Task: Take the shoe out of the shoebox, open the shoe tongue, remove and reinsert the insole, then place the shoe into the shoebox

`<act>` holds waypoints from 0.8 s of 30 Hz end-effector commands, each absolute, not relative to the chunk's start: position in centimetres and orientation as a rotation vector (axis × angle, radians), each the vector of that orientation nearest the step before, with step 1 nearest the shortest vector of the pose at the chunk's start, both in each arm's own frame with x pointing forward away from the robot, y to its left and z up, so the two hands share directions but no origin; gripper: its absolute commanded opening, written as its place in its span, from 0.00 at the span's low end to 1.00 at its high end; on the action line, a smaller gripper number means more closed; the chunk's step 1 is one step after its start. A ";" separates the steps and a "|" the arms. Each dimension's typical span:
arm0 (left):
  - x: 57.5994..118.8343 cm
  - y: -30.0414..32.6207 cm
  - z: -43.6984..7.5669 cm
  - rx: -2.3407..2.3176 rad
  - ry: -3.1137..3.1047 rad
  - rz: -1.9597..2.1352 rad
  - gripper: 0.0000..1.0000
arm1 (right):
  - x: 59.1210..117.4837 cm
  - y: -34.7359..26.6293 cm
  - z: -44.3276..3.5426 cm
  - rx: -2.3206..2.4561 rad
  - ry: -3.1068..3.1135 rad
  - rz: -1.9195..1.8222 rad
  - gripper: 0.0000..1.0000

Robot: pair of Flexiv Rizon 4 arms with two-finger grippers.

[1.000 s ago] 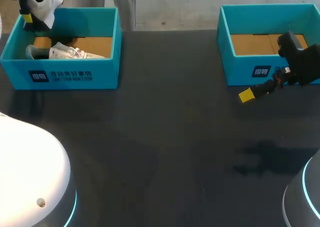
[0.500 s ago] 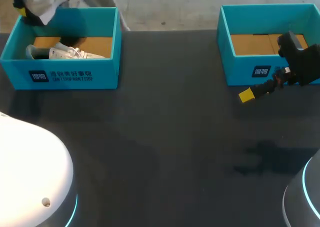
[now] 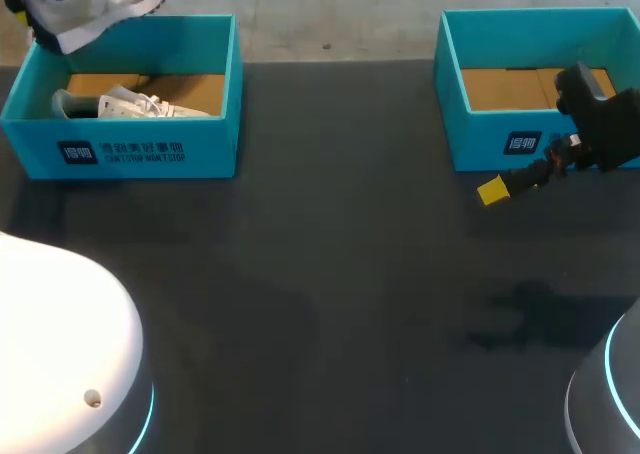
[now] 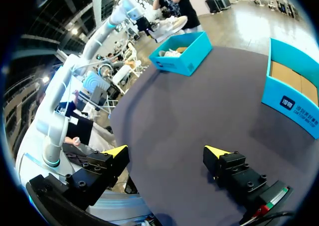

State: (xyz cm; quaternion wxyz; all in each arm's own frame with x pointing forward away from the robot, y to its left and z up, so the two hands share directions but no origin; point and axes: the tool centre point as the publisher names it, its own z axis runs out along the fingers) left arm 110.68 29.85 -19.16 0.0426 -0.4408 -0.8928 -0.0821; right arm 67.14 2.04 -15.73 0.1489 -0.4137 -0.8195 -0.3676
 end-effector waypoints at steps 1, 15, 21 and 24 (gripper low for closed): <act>110.6 30.4 -19.6 -2.320 -2.116 -0.582 0.00 | 67.2 2.1 -15.8 -1.192 -2.356 -1.053 1.00; 113.4 31.6 -20.2 -2.468 -1.969 -0.693 0.00 | 67.2 2.1 -15.8 -1.192 -2.356 -1.053 1.00; 113.4 31.6 -20.2 -2.468 -1.969 -0.693 0.00 | 67.2 2.1 -15.8 -1.192 -2.356 -1.053 1.00; 113.4 31.6 -20.2 -2.468 -1.969 -0.693 0.00 | 67.2 2.1 -15.8 -1.192 -2.356 -1.053 1.00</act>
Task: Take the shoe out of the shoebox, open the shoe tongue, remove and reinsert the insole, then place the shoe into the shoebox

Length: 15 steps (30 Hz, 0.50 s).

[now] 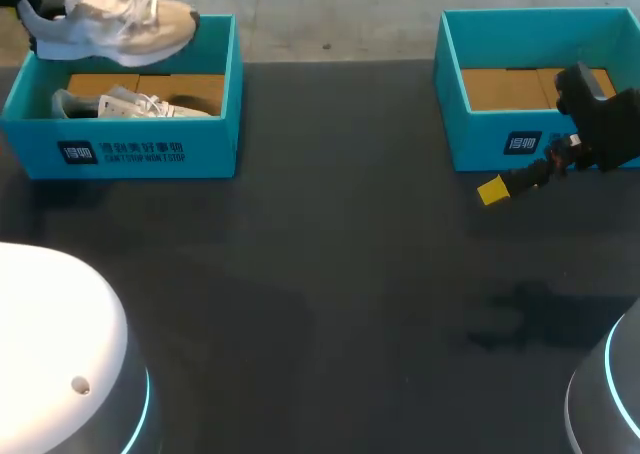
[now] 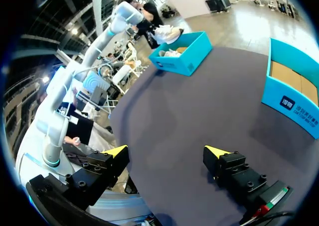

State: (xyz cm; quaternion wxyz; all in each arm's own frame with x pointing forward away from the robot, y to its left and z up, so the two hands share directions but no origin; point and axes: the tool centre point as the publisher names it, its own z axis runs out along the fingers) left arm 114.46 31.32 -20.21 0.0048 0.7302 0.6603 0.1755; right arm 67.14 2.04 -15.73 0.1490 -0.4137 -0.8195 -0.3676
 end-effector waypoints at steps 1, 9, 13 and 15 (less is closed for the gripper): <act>113.4 31.6 -20.2 2.329 1.859 0.654 0.00 | 67.2 2.1 -15.8 -1.192 -2.356 -1.053 1.00; 113.3 31.1 -20.7 2.314 1.911 0.646 0.00 | 67.2 2.1 -15.8 -1.192 -2.356 -1.053 1.00; 113.3 31.1 -20.8 2.281 1.963 0.631 0.00 | 67.2 2.1 -15.8 -1.192 -2.356 -1.053 1.00; 113.3 31.1 -20.7 2.257 1.985 0.616 0.00 | 67.2 2.1 -15.8 -1.192 -2.356 -1.053 1.00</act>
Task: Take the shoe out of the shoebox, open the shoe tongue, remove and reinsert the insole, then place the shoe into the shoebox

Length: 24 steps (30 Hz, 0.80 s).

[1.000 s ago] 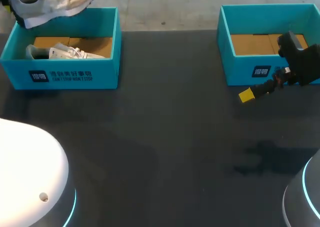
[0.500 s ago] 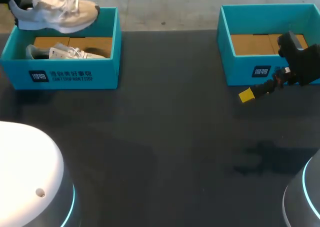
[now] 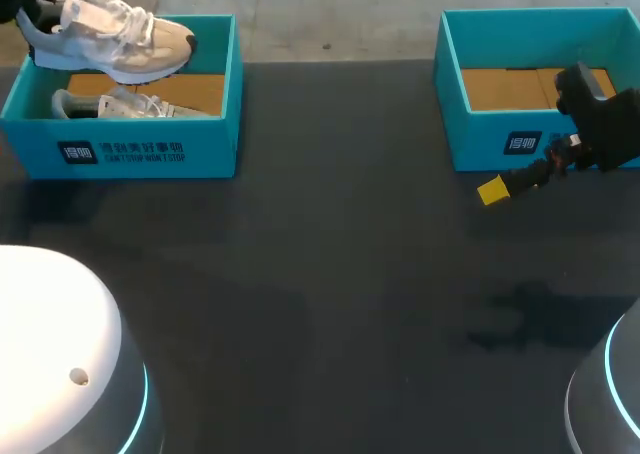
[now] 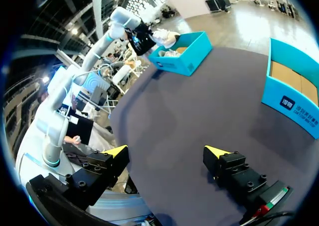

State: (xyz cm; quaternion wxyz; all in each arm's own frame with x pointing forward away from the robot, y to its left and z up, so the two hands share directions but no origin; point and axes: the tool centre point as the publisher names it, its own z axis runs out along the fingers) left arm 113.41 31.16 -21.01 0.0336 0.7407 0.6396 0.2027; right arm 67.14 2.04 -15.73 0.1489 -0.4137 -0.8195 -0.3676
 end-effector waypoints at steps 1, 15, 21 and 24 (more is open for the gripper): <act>113.3 31.2 -20.7 2.256 1.988 0.622 0.00 | 67.2 2.1 -15.8 -1.192 -2.356 -1.053 1.00; 112.3 30.2 -23.0 2.305 2.001 0.583 0.00 | 67.2 2.1 -15.8 -1.192 -2.356 -1.053 1.00; 112.3 29.9 -24.3 2.330 2.021 0.562 0.00 | 67.2 2.1 -15.8 -1.192 -2.356 -1.053 1.00; 112.3 29.9 -24.7 2.335 2.028 0.548 0.00 | 67.2 2.1 -15.8 -1.192 -2.356 -1.053 1.00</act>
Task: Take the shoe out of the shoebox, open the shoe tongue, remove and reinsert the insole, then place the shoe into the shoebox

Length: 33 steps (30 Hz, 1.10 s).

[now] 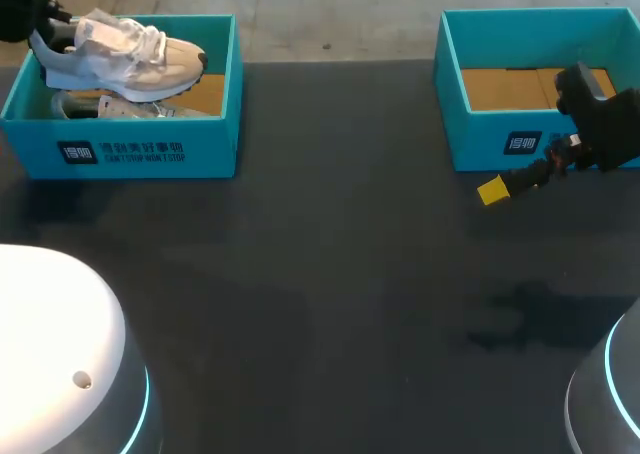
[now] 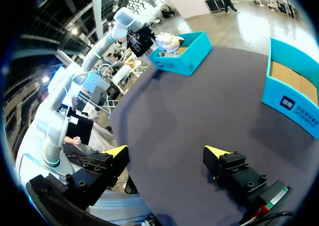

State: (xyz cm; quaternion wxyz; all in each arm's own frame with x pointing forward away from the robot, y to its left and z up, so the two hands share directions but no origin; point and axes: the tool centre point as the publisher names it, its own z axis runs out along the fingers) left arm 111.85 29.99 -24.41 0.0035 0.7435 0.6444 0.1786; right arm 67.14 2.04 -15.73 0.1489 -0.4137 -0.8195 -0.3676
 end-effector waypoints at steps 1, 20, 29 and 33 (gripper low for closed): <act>112.3 29.9 -24.8 2.338 2.028 0.545 0.00 | 67.2 2.1 -15.8 -1.192 -2.356 -1.053 1.00; 111.8 30.1 -24.3 2.325 2.034 0.464 0.00 | 67.2 2.1 -15.8 -1.192 -2.356 -1.053 1.00; 111.5 30.5 -22.3 2.311 2.034 0.413 0.00 | 67.2 2.1 -15.8 -1.192 -2.356 -1.053 1.00; 111.6 30.7 -21.5 2.289 2.040 0.413 0.00 | 67.2 2.1 -15.8 -1.192 -2.356 -1.053 1.00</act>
